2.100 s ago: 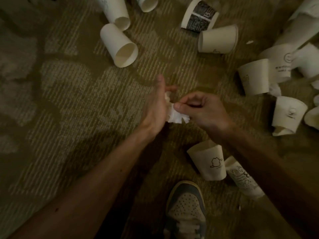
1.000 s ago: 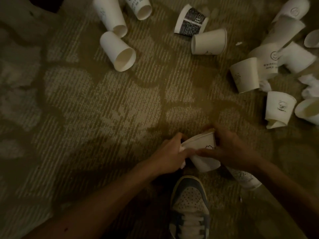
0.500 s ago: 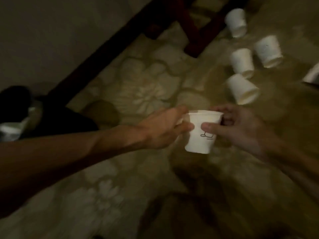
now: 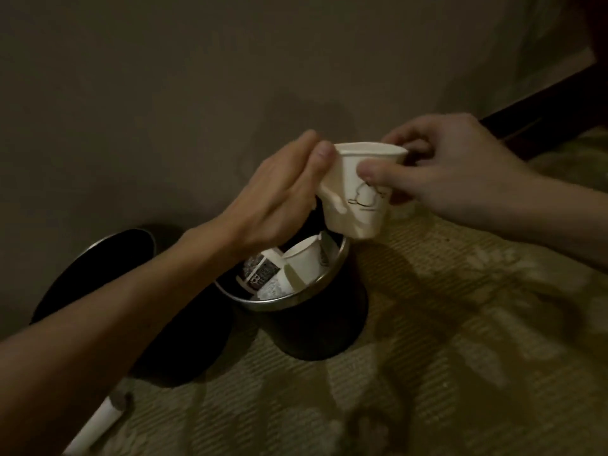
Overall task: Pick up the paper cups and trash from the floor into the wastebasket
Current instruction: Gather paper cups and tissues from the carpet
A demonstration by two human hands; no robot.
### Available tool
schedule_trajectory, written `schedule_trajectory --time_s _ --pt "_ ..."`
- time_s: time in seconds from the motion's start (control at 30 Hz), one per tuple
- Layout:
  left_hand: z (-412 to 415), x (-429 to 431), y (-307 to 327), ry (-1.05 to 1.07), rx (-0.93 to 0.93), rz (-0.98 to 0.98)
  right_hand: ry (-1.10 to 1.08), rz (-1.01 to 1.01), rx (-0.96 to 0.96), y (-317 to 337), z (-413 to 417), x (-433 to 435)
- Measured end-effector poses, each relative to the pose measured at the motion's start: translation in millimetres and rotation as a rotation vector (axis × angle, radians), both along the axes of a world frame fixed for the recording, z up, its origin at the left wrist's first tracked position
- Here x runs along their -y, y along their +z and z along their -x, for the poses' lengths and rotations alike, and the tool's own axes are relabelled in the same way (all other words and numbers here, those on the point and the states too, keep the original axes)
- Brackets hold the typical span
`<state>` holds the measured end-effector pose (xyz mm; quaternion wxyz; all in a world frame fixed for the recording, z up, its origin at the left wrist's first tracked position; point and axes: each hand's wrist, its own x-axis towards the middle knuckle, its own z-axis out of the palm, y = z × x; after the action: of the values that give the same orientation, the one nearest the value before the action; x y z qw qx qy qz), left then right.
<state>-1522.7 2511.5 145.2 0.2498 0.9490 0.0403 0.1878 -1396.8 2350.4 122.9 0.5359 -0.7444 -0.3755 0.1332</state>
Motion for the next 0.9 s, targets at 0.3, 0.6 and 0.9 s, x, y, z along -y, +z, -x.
schedule_trajectory --time_s 0.3,0.6,0.9 --pt "7 -103 -78 0.231 -0.043 0.329 -0.004 0.264 0.351 -49 20 -123" --pt "-6 -127 -125 0.244 -0.498 0.17 0.055 0.587 0.615 -83 2 -140" --pt "12 -124 -115 0.313 -0.375 -0.055 0.244 0.666 0.563 -56 -2 -133"
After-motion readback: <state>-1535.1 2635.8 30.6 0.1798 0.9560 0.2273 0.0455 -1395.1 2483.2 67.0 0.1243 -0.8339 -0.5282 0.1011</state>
